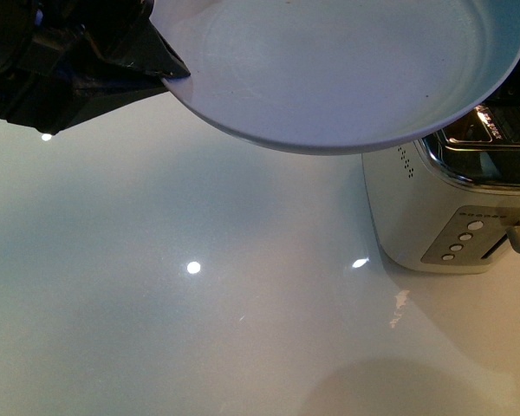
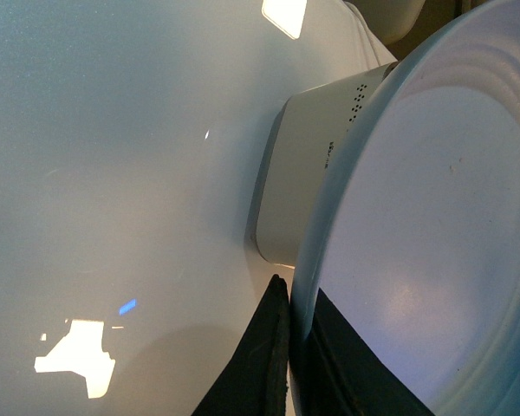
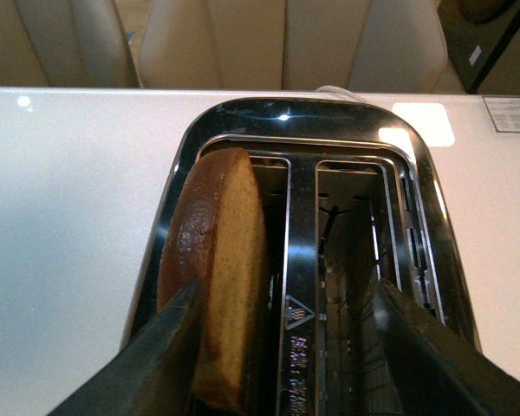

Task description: Left arm holds plate, right arm toasts bread

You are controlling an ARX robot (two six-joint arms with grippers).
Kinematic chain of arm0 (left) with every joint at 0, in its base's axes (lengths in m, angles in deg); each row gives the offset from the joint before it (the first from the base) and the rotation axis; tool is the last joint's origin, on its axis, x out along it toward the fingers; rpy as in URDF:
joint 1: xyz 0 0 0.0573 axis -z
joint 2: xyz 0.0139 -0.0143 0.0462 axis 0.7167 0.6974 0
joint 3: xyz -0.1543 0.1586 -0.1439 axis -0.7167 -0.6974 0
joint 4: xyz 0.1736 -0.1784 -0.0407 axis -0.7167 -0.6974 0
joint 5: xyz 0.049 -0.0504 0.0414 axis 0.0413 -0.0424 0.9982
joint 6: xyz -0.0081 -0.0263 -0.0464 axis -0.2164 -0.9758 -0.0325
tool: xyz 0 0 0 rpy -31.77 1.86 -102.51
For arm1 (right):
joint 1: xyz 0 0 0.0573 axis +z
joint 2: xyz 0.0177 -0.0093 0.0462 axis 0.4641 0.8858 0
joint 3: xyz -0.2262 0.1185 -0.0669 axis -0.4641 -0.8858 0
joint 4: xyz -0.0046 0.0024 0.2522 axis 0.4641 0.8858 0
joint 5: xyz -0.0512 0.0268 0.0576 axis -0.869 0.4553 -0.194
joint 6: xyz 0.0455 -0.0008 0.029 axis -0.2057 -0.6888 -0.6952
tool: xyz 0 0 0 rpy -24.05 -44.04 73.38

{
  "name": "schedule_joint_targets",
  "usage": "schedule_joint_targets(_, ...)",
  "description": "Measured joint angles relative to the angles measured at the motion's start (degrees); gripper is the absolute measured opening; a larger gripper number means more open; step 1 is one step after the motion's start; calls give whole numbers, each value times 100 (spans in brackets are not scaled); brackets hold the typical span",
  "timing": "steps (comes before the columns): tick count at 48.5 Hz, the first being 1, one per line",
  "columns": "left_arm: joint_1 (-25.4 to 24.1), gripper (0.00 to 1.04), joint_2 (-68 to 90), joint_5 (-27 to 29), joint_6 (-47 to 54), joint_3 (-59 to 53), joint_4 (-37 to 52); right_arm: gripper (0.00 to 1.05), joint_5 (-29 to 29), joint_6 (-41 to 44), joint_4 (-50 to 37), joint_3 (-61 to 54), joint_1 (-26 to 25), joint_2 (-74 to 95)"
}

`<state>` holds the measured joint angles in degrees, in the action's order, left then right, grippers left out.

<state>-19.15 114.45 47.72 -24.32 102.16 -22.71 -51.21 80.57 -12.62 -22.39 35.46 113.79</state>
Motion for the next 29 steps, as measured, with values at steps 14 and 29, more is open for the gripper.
schedule_joint_targets(14, 0, 3, 0, -2, 0, 0, 0, 96, 61, 188, 9, -372, -232, -719)
schedule_joint_targets(29, 0, 3, -2, 0, 0, 0, 0, 96, 570, 675, 734, -1056, -920, -2658)
